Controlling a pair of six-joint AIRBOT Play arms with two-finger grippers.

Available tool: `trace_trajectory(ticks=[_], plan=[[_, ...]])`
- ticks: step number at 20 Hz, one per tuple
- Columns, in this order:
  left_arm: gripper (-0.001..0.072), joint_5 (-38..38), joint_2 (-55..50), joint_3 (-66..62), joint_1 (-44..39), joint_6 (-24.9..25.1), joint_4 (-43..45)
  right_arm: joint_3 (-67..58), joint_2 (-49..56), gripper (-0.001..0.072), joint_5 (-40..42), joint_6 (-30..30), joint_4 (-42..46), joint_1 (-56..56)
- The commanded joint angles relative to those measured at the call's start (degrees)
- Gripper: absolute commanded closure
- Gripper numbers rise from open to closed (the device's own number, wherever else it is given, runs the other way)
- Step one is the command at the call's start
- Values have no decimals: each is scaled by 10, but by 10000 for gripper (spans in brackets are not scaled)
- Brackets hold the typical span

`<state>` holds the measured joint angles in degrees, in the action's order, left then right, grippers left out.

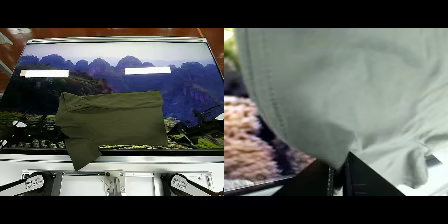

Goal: Fold the shirts.

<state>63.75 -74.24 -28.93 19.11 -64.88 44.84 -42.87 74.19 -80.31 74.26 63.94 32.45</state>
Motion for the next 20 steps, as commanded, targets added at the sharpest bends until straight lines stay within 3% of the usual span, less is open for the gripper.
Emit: trace_trajectory(ticks=[1,3,11,12,15,20], plan=[[614,38,4,-12,-1,18,-5,55,0,16,66,4,-4,0],[651,43,6,-12,-1,23,-5,68,0,16,86,11,-12,-1],[651,43,6,-12,-1,23,-6,118,0,18,133,2,-78,-18],[651,43,6,-12,-1,23,-6,120,0,53,137,0,-77,-33],[667,41,10,-14,-1,32,-5,104,0,654,132,-16,-80,-71],[669,38,113,-123,-1,9,-5,-49,-16,650,-24,-94,-143,-80]])
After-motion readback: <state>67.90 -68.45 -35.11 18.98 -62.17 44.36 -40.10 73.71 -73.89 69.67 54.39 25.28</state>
